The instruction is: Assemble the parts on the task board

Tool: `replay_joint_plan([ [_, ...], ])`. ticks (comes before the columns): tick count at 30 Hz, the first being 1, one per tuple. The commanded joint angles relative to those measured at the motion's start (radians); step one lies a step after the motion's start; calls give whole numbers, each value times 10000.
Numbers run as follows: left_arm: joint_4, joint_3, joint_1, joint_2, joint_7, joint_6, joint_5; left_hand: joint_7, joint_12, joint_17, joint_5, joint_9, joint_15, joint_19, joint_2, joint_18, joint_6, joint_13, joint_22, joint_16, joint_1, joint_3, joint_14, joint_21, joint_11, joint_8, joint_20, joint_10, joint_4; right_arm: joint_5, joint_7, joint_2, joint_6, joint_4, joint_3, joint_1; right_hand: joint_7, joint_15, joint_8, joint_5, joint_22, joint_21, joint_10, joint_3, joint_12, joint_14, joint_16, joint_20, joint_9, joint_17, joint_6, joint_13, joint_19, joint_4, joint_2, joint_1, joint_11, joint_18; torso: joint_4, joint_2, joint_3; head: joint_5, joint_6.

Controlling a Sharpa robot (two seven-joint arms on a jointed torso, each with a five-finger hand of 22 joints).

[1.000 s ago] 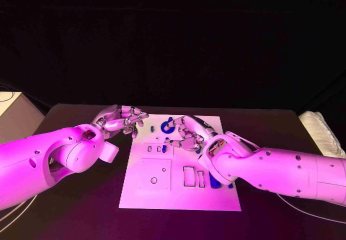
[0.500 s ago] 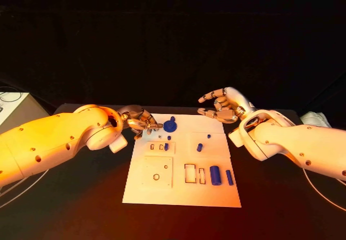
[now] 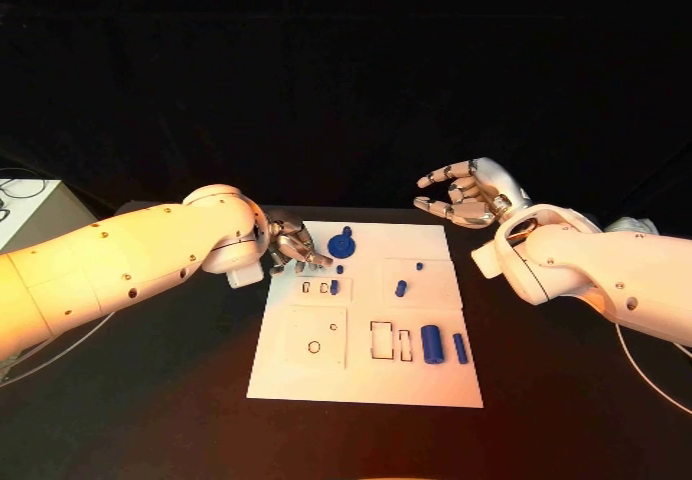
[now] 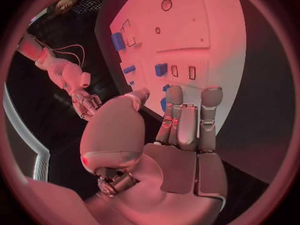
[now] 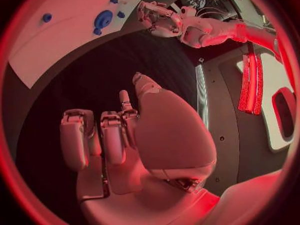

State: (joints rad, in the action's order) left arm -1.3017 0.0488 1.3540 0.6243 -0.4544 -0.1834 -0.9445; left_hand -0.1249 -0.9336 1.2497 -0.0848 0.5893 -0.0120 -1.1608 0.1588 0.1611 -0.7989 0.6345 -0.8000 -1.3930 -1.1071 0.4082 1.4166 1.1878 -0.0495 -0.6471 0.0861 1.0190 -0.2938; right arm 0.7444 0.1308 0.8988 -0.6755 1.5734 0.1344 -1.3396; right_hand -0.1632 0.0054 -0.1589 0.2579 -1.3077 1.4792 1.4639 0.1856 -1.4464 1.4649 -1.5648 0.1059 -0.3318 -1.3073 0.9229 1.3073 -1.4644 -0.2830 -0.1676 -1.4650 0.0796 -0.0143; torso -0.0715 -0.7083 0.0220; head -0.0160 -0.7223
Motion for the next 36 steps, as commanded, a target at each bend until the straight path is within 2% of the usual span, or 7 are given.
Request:
replay_joint_plan([
  [1, 198, 31, 33, -212, -473, -832, -556, 15, -46, 46, 17, 22, 7, 49, -7, -152, 90, 11, -32, -8, 117, -80, -28, 58, -13, -39, 25, -77, 3, -342, 111, -4, 64, -50, -8, -22, -16, -18, -42, -65, -1673, -36, -80, 51, 58, 1032, -8, -7, 11, -2542, -70, 1616, -567, 3, 1, 138, 3, -145, 7, -15, 5, -6, -52],
  [9, 530, 150, 46, -683, -517, -1086, -540, 12, -57, 102, 18, 47, 10, 36, -8, -158, 110, 17, -64, -43, 178, -115, -3, 79, -17, -46, 29, -98, 5, -385, 18, -43, 86, -132, -8, -39, -18, -16, -42, -85, -1660, -49, -79, 59, 56, 1034, -12, -6, 12, -2550, -83, 1617, -560, -5, 3, 159, 6, -149, 21, -12, 26, -41, -145],
  [12, 586, 172, 45, -791, -521, -1178, -529, 12, -58, 101, 18, 50, 10, 37, -10, -158, 110, 17, -63, -42, 181, -117, -4, 79, -17, -48, 29, -101, 7, -389, -24, -67, 111, -155, -8, -41, -18, -16, -42, -85, -1660, -49, -79, 59, 56, 1034, -12, -6, 12, -2550, -83, 1617, -560, -5, 3, 159, 6, -149, 17, -5, 15, -46, -186],
  [16, 664, 187, 41, -914, -526, -1267, -517, 13, -59, 120, 17, 52, 11, 37, -11, -158, 110, 18, -65, -53, 181, -118, 5, 80, -17, -50, 30, -103, 9, -391, -84, -100, 152, -184, -8, -42, -20, -15, -42, -89, -1652, -57, -82, 63, 59, 1033, -9, -5, 13, -2545, -89, 1615, -556, -8, 4, 170, 6, -151, 1, -11, 13, -62, -184],
  [23, 774, 209, 30, -1069, -524, -1320, -494, 14, -63, 146, 10, 70, 12, 31, -18, -162, 121, 21, -84, -71, 164, -117, 16, 93, -16, -58, 33, -121, 26, -392, -159, -151, 223, -209, -8, -42, -21, -14, -43, -97, -1649, -61, -79, 64, 55, 1032, -8, -5, 14, -2543, -95, 1618, -554, -14, 4, 186, 8, -152, 24, -20, 16, -52, -217],
  [32, 808, 220, 14, -1175, -507, -1447, -384, 14, -67, 142, 6, 84, 12, 49, -24, -156, 132, 24, -57, -71, 144, -114, 12, 82, -17, -65, 34, -136, 35, -393, -170, -228, 302, -280, -8, -42, -23, -10, -49, -116, -1633, -79, -92, 59, 67, 1030, -4, -2, 15, -2537, -112, 1607, -546, -29, -16, 256, 13, -157, 12, -15, 2, -95, -246],
  [36, 826, 221, 10, -1192, -505, -1533, -356, 13, -70, 141, 4, 95, 14, 50, -28, -157, 141, 26, -62, -73, 130, -111, 9, 87, -18, -70, 36, -150, 38, -393, -189, -242, 316, -305, -8, -42, -23, -10, -49, -116, -1633, -79, -92, 59, 67, 1030, -4, -2, 15, -2537, -112, 1607, -546, -29, -16, 256, 13, -157, 5, -14, 14, -94, -265],
])
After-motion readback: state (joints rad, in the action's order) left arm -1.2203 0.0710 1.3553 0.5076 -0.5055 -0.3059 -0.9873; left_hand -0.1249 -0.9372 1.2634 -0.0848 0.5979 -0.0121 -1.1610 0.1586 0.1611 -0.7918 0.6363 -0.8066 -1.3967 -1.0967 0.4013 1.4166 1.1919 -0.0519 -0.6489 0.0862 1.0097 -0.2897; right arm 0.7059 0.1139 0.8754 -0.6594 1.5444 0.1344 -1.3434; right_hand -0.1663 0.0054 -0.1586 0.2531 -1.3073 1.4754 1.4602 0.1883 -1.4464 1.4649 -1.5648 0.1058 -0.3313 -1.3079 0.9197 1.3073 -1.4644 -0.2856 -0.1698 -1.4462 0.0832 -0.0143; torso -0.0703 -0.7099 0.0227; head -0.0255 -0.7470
